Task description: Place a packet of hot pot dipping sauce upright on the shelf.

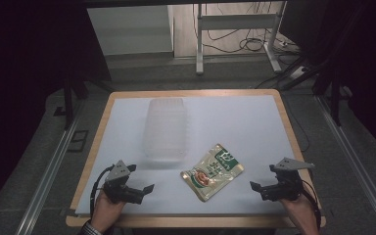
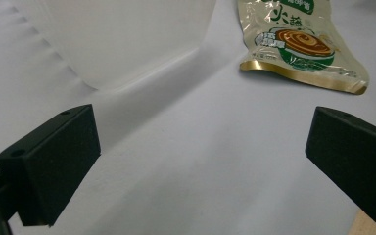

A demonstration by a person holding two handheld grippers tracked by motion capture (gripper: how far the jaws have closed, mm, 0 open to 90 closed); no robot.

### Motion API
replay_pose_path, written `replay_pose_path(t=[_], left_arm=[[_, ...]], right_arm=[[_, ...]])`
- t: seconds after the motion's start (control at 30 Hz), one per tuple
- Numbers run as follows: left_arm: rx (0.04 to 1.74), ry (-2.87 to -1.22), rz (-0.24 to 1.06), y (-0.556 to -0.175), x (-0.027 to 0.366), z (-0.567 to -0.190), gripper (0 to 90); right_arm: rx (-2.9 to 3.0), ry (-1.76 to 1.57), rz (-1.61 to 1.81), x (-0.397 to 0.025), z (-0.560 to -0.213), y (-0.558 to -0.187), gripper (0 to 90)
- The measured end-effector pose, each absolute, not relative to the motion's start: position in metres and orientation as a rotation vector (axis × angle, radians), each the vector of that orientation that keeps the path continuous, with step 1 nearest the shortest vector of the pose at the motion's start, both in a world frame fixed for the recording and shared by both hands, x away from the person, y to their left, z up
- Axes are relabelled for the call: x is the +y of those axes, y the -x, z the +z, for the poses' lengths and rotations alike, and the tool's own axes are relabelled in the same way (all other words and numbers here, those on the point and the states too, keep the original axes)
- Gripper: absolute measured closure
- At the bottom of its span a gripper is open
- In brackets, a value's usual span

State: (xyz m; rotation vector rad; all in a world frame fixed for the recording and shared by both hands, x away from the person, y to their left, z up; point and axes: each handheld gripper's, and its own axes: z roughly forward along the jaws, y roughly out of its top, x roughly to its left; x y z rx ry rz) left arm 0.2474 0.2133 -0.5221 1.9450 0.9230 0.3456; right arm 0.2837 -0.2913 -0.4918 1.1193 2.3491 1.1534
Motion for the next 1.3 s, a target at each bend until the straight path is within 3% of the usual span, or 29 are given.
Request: replay_pose_path(t=[1.3], left_arm=[[0.884,-2.003,0.401,-0.245,0.206,-0.526,0.1]], right_arm=[[2.341,-1.048,1.050,-0.280,-0.501,-0.290,0.0]])
